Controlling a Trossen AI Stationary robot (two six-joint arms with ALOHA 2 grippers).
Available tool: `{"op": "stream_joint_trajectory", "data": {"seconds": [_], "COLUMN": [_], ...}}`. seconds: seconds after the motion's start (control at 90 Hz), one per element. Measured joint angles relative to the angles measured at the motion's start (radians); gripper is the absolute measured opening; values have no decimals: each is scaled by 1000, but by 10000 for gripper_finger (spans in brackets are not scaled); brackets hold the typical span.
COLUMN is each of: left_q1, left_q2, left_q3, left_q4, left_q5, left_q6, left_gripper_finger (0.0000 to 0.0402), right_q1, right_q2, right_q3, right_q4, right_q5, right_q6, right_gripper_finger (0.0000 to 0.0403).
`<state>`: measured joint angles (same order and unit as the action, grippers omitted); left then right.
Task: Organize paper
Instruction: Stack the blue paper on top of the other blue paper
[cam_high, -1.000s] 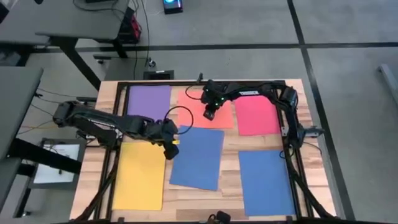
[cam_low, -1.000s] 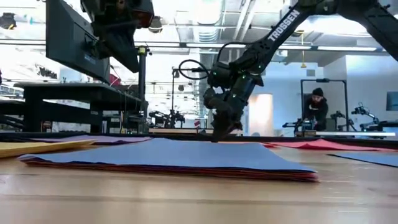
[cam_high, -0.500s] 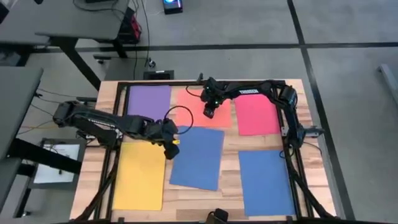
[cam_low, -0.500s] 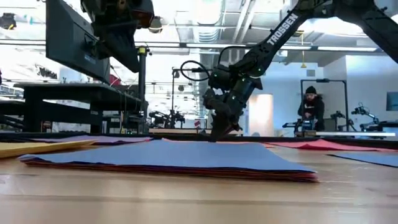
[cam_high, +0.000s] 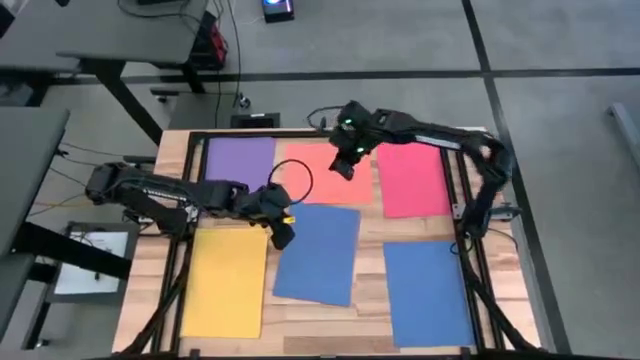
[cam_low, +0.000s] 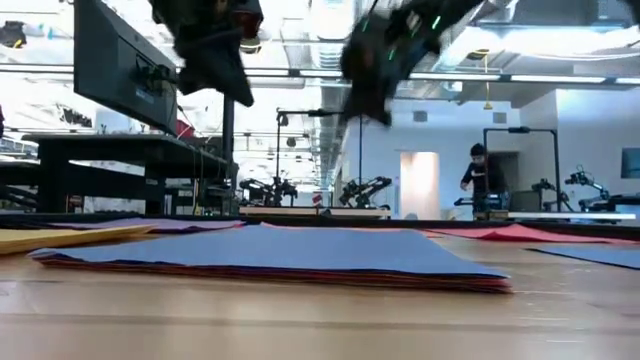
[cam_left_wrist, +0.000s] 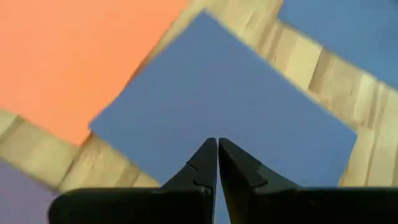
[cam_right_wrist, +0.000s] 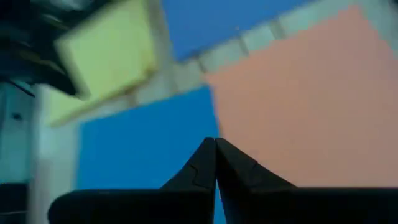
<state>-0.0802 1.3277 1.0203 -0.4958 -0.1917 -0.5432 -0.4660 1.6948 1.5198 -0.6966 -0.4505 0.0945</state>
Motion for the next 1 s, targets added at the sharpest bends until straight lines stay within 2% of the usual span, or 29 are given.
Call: {"op": "stream_joint_trajectory", "data": {"seconds": [0.222,0.311,0.433,0.522,0.678,0.856,1.0], "left_q1": [86,101,101,92,66,16,-15], "left_q2": [17,49,120,181,285,396,461], "left_q3": [-15,-31,-40,-39,-39,-39,-38], "left_q4": [130,190,217,224,244,279,352], "left_q5": [4,62,156,217,301,326,328], "left_q6": [127,180,242,279,329,381,387], "left_gripper_finger": [0,0,0,0,0,0,0], "right_q1": [150,267,471,600,736,793,808], "right_q2": [-273,-339,-373,-361,-289,-124,-8], "right_q3": [-16,-61,-190,-309,-535,-671,-682], "right_q4": [-89,-137,-129,-71,269,563,623], "right_q5": [23,152,345,432,582,590,592], "right_q6": [219,439,776,1011,1343,1568,1659], "right_gripper_finger": [0,0,10,31,75,107,113]}}
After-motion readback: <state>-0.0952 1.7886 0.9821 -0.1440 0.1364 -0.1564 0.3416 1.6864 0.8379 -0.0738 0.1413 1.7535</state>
